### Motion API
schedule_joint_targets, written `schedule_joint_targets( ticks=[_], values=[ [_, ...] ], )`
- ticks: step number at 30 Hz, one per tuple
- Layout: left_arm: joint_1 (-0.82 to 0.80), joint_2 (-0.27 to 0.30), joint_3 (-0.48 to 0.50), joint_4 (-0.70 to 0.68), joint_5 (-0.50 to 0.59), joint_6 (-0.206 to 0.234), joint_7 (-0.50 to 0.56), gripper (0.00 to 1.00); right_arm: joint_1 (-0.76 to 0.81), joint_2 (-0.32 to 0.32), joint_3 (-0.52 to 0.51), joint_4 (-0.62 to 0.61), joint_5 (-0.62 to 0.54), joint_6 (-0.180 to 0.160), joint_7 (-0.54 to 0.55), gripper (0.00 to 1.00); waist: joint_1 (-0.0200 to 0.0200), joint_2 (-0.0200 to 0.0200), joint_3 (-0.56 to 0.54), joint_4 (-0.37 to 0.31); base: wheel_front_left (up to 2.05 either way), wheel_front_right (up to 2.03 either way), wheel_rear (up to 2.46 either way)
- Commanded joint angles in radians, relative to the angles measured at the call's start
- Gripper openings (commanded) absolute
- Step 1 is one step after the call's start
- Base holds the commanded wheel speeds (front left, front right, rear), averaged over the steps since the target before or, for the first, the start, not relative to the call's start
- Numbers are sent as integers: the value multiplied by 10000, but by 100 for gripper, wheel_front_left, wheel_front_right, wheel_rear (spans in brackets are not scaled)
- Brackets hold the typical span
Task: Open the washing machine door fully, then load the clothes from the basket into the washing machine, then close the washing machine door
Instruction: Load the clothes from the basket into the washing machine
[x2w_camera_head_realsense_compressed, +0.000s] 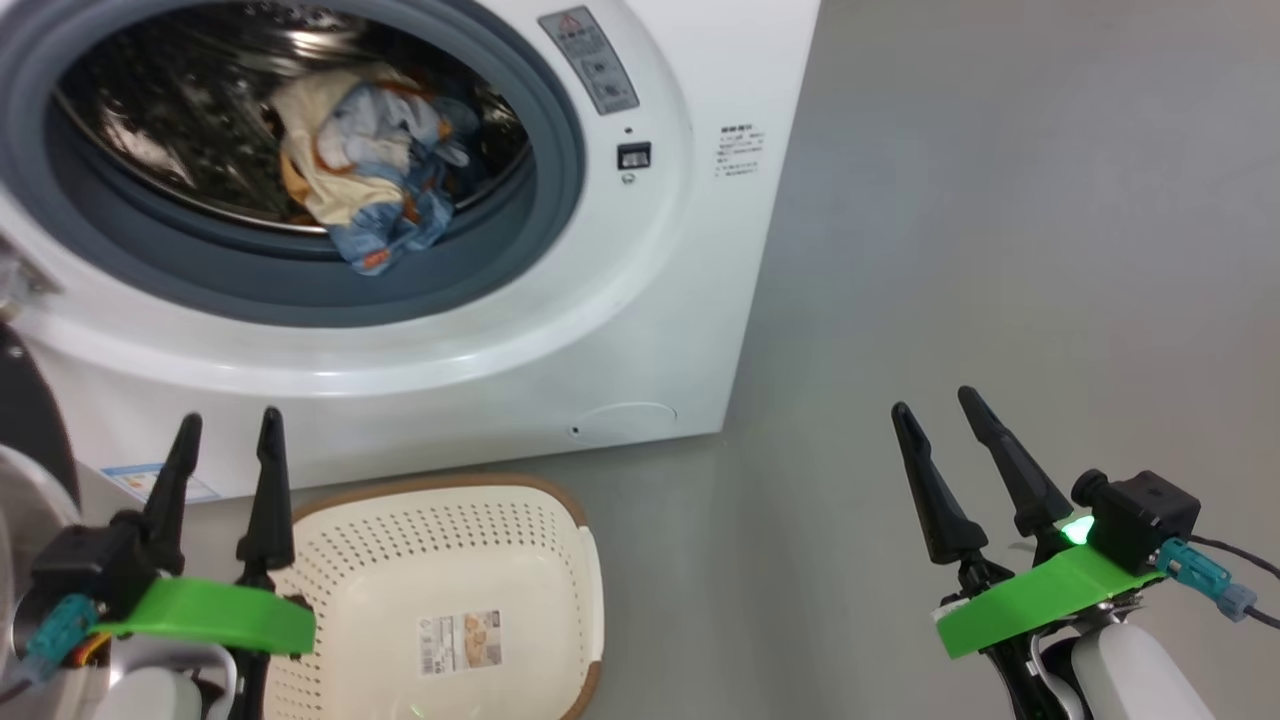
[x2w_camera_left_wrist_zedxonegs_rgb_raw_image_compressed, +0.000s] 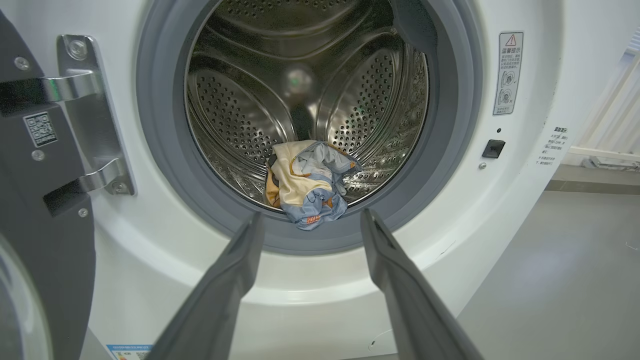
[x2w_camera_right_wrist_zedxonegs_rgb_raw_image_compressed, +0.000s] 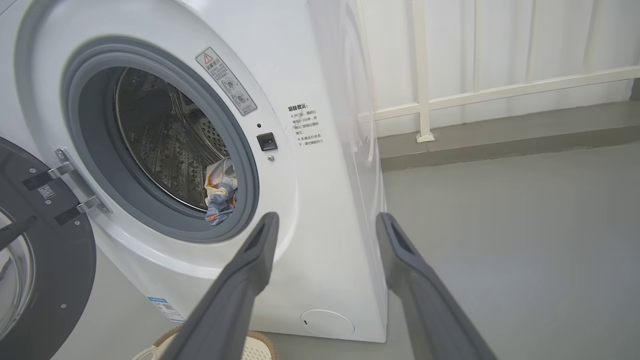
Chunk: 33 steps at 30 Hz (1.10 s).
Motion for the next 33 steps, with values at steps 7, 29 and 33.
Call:
schedule_joint_targets(
  ticks=[7, 29, 33],
  values=[
    [844, 81, 458, -636, 292, 68, -61, 100, 430, -234, 159, -136, 187, 27, -48, 100, 0, 0, -1008, 704, 0, 0, 0],
    [2958, -570, 1131, -1693, 754, 10, -61, 100, 1171, -566, 65, -93, 393, 27, -48, 100, 0, 0, -1900, 1121, 0, 0, 0],
    [2975, -628, 1148, -1727, 839, -48, -61, 100, 1182, -574, 38, -89, 380, 27, -48, 100, 0, 0, -1911, 1162, 0, 0, 0]
  ],
)
